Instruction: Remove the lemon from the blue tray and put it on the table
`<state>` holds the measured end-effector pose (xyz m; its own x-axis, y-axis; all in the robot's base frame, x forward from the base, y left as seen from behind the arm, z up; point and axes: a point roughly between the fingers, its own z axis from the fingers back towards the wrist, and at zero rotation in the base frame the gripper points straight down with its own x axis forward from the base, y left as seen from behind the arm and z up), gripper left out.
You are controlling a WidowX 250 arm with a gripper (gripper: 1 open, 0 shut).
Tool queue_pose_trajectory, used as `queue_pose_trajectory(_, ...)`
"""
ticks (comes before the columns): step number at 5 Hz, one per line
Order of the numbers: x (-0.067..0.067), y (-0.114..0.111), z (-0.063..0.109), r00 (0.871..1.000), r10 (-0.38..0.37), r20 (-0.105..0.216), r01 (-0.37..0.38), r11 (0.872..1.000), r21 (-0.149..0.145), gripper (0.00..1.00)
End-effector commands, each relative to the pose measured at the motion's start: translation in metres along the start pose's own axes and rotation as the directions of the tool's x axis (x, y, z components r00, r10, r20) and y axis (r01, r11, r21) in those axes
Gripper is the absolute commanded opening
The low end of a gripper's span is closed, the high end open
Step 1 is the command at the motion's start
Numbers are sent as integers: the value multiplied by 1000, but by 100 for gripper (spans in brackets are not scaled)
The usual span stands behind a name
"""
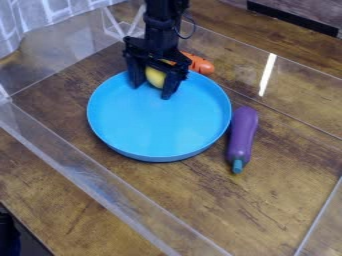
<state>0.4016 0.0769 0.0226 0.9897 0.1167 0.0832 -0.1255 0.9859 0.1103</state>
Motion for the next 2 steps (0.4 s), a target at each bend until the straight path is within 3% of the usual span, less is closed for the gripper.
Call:
queue_pose_trajectory(1,5,-13,-13,1000,-5,4,4,1000,5,100)
queue_pose_trajectory(2,9,-15,-17,1000,-8,3,8,1000,12,100)
